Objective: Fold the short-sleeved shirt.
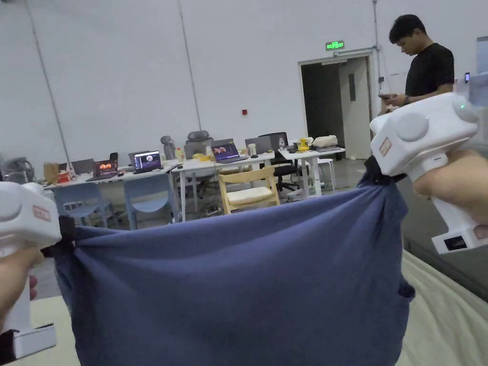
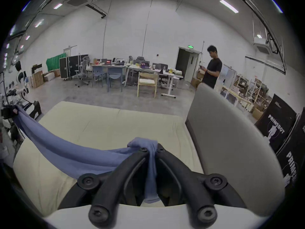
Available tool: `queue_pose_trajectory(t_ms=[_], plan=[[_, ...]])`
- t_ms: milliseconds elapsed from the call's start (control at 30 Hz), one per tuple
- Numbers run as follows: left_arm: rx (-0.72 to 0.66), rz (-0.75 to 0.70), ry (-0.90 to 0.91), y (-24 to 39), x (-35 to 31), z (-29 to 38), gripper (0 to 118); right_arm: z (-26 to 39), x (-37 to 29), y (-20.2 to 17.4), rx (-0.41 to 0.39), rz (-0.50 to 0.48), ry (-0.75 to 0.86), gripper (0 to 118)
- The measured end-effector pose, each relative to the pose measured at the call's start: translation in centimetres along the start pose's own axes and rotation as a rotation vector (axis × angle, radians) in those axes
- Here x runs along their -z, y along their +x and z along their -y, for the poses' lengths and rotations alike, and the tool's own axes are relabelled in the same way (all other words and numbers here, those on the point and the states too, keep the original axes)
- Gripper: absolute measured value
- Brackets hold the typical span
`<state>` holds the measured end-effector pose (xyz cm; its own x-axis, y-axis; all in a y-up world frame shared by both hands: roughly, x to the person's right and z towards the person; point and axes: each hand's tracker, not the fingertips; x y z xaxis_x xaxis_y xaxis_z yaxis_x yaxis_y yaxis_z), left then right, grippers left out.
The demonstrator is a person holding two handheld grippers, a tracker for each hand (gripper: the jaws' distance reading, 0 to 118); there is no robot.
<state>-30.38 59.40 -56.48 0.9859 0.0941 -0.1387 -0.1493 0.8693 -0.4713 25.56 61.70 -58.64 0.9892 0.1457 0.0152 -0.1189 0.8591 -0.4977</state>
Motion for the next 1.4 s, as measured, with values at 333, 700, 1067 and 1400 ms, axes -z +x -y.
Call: queue_pose_trajectory(t_ms=[333,700,1067,1400], plan=[[-0.016,-0.061,-0.308,-1.1,13.5,16.1,4,16.6,13.9,-2.3,0.181,-0.127,-0.227,5],[-0.067,-0.031,-0.510,-4.9,16.1,30.6,4,32.5,15.8,-5.6,0.036,-0.112,-0.447,5],[0.122,0.088,-0.522,-8.8,3.5,34.8,4,40.2,2.1,-6.0,-0.238,-0.088,-0.468,5],[0.139,0.138,-0.627,-10.1,-8.1,44.6,4,49.3,-6.7,-4.5,-0.205,-0.134,-0.543,5]])
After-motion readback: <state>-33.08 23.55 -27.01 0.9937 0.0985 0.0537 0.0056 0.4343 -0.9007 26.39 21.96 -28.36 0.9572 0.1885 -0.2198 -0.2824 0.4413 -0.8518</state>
